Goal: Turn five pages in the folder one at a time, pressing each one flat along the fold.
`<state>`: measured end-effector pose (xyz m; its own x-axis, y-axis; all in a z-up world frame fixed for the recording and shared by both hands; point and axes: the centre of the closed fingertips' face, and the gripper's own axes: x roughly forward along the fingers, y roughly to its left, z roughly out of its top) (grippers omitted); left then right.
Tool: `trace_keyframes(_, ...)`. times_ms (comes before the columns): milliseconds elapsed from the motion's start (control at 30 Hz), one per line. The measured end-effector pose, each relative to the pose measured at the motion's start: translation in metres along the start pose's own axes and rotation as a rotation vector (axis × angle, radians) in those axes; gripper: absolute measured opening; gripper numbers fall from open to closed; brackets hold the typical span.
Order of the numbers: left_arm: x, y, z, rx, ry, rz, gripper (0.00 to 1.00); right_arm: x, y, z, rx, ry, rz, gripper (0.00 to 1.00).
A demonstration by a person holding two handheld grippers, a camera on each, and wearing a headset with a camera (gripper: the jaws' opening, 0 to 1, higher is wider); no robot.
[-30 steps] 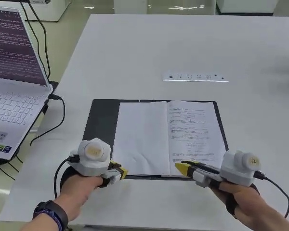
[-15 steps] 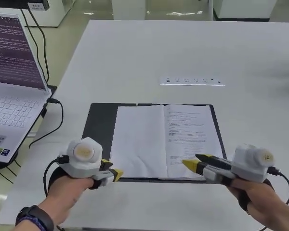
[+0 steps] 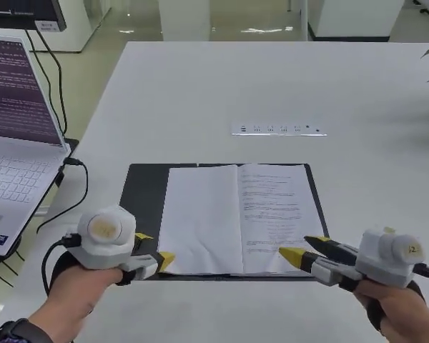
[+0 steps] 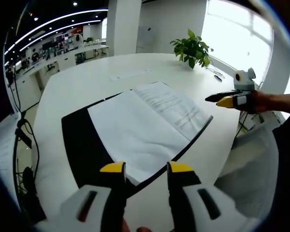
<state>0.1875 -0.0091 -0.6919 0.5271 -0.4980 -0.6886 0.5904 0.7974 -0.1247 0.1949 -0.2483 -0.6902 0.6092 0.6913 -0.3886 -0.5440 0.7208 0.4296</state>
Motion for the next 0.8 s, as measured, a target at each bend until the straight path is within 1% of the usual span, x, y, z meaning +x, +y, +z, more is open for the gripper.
trace_keyframes(100,-0.003,-0.001,0.003,0.007,-0.006,0.0,0.34,-0.005,-0.001,0.005,-0.002,-0.017,-0.011,0.51)
trace_keyframes(267,-0.011,0.0,0.013,0.002,-0.042,0.01,0.37,-0.011,-0.001,0.009,-0.018,-0.023,-0.022,0.55)
trace_keyframes(333,-0.015,0.0,0.016,0.016,-0.052,0.023,0.38,-0.013,-0.001,0.009,-0.034,-0.015,-0.03,0.57)
trace_keyframes(433,-0.022,0.0,0.021,0.022,-0.075,0.032,0.41,-0.018,-0.003,0.013,-0.029,-0.034,-0.037,0.58)
trace_keyframes(500,-0.025,0.0,0.023,0.021,-0.082,0.035,0.43,-0.02,-0.004,0.015,-0.034,-0.036,-0.045,0.58)
trace_keyframes(600,-0.028,0.001,0.022,0.02,-0.081,0.042,0.45,-0.025,-0.005,0.014,-0.061,-0.023,-0.057,0.6)
trace_keyframes(700,-0.033,0.003,0.023,0.007,-0.098,0.051,0.47,-0.031,-0.004,0.016,-0.068,-0.026,-0.063,0.6)
trace_keyframes(800,-0.036,0.003,0.024,0.008,-0.114,0.056,0.5,-0.035,-0.006,0.016,-0.081,-0.018,-0.064,0.62)
